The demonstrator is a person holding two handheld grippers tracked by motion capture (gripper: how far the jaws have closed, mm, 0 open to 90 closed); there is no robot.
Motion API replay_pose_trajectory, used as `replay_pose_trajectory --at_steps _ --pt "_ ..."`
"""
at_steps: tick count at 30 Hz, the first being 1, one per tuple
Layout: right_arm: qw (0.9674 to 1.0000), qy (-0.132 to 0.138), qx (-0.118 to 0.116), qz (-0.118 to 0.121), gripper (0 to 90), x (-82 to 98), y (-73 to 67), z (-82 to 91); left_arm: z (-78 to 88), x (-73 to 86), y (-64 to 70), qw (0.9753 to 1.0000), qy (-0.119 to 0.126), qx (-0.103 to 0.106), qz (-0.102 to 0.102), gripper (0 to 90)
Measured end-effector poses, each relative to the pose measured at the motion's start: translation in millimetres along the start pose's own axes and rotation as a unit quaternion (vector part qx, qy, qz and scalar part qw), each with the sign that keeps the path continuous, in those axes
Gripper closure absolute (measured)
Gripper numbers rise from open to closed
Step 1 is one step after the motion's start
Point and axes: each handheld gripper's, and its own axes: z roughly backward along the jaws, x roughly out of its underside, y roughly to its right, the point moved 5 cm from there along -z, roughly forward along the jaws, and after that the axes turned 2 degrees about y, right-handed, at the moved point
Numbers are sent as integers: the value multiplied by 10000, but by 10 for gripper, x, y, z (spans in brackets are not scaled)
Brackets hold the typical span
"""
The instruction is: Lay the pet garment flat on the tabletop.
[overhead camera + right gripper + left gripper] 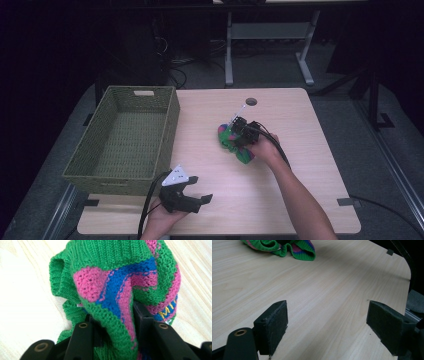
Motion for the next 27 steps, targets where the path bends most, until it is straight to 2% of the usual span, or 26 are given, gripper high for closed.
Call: replay_pose_trajectory --at_steps 7,14,16,24,27 --pt "9998 90 -176 -99 666 39 66 112 -9 0 -15 10000 -20 -2 -6 170" --pt "9980 342 -376 -375 666 126 210 337 19 -10 -20 10000 58 -9 66 170" --pt "9964 500 -462 -510 665 176 286 440 29 -6 -29 9999 59 -18 124 170" --pt "9939 660 -542 -692 665 316 442 631 19 -10 -27 9999 61 0 97 170" --pt "9939 702 -524 -665 664 350 490 710 12 -6 -21 9999 61 9 94 170"
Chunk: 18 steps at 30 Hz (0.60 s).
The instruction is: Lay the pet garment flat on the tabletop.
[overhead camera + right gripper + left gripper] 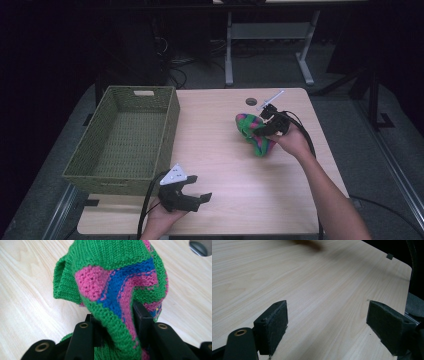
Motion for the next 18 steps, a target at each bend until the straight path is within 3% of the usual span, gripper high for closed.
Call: replay_pose_trajectory --at_steps 7,18 --pt "9998 200 -19 90 663 -28 1 232 5 -5 2 10000 21 -23 -16 170" --pt "9989 395 -161 202 662 -51 -68 446 7 -1 -9 10000 11 -44 2 170"
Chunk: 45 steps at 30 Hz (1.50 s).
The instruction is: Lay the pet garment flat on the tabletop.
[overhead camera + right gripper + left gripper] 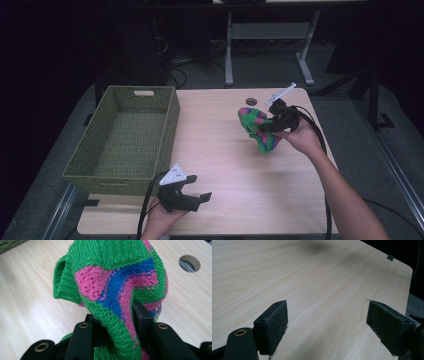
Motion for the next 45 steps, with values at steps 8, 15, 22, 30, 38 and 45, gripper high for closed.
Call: replay_pose_trajectory --at_steps 8,15,22,30,38,45 --pt "9995 151 -115 258 662 -66 -164 148 9 -3 -10 10000 46 -9 34 170" --pt "9983 192 -200 507 659 -43 -344 282 15 -7 -6 10000 69 -1 24 170" --pt "9972 289 -280 635 659 6 -469 352 19 -6 -11 10000 59 -30 24 170" --pt "9955 328 -401 795 659 101 -603 381 22 -9 -17 10000 70 -41 15 170" --pt "9945 353 -468 872 659 197 -734 381 35 -12 -24 9999 99 -48 32 170" --pt "9930 312 -541 1003 658 305 -865 308 41 -15 -21 9999 122 -44 43 170"
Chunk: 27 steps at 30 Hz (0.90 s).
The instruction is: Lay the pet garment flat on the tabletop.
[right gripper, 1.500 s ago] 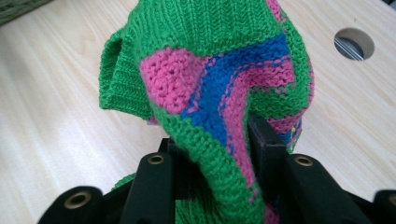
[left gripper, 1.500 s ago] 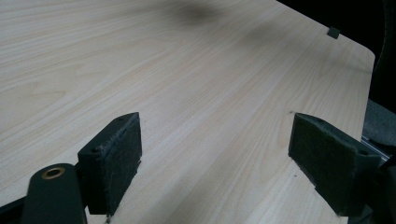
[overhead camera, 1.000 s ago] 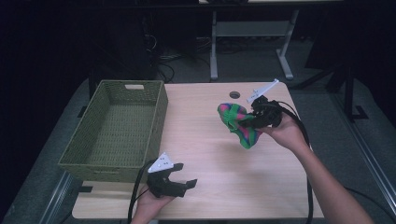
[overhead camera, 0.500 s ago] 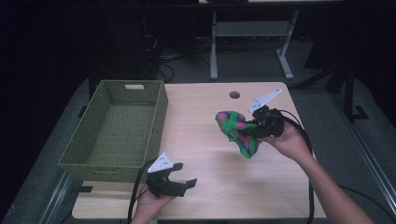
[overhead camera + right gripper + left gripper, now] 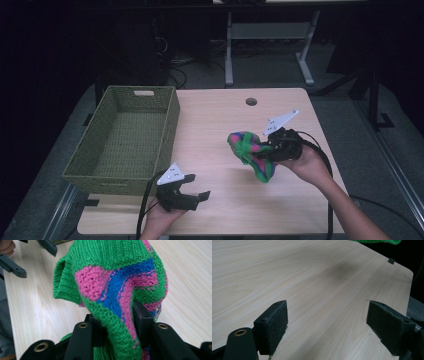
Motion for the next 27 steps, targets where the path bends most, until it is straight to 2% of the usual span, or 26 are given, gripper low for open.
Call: replay_pose_trajectory --at_steps 7,14,19,27 --pt "9999 -65 -159 -10 658 107 -125 -132 -1 1 5 10000 -19 2 -40 170" --pt "9995 -191 -240 -31 657 187 -163 -274 -1 -2 1 10000 7 2 -15 170" --pt "9990 -320 -292 133 656 234 -242 -395 -3 1 3 10000 -1 4 0 170" --pt "9965 -552 -592 228 649 345 -365 -649 0 4 0 10000 1 3 36 170"
